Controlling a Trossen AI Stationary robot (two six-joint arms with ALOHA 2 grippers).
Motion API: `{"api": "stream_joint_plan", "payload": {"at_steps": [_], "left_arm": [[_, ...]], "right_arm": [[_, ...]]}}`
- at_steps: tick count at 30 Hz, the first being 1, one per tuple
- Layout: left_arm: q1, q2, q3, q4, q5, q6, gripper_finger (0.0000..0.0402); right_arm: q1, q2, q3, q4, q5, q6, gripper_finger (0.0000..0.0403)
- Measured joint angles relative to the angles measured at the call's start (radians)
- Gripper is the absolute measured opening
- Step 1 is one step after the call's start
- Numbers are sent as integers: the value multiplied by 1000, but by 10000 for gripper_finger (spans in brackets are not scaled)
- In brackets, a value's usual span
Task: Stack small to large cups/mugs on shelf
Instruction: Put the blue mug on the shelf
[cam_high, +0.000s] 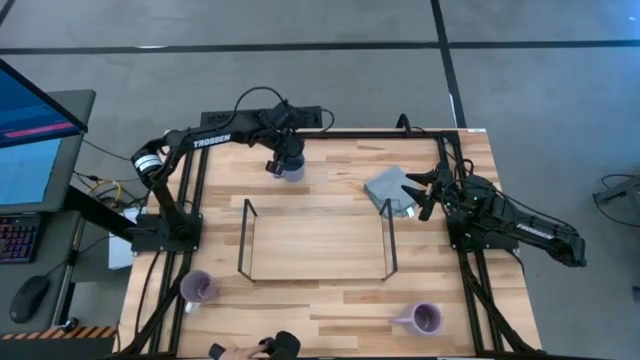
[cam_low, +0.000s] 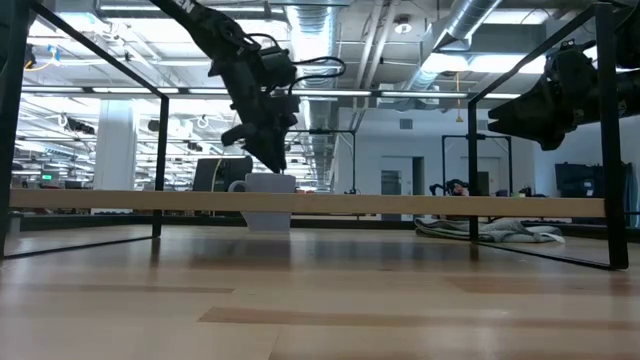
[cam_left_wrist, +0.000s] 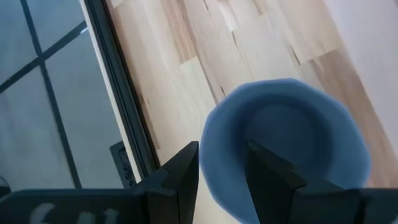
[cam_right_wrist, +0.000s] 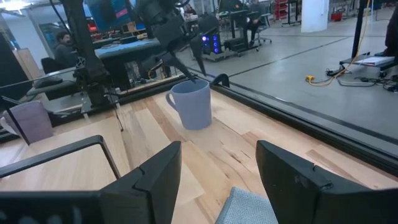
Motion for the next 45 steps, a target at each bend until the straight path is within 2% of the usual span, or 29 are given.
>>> {"api": "stream_joint_plan", "payload": {"at_steps": [7, 20, 33, 41, 45], "left_arm": [[11, 2, -2, 44, 0, -7, 116], [10, 147, 32, 40, -51, 11, 116], [-17, 142, 37, 53, -127, -50, 116], [-41, 142, 37, 53, -129, -8, 116], [-49, 142, 37, 52, -161, -12, 116]], "right_arm": [[0, 0, 0, 0, 0, 0, 230], [0, 0, 0, 0, 0, -1, 230], [0, 0, 0, 0, 0, -9, 230], [0, 0, 0, 0, 0, -9, 230], [0, 0, 0, 0, 0, -9, 230]]}}
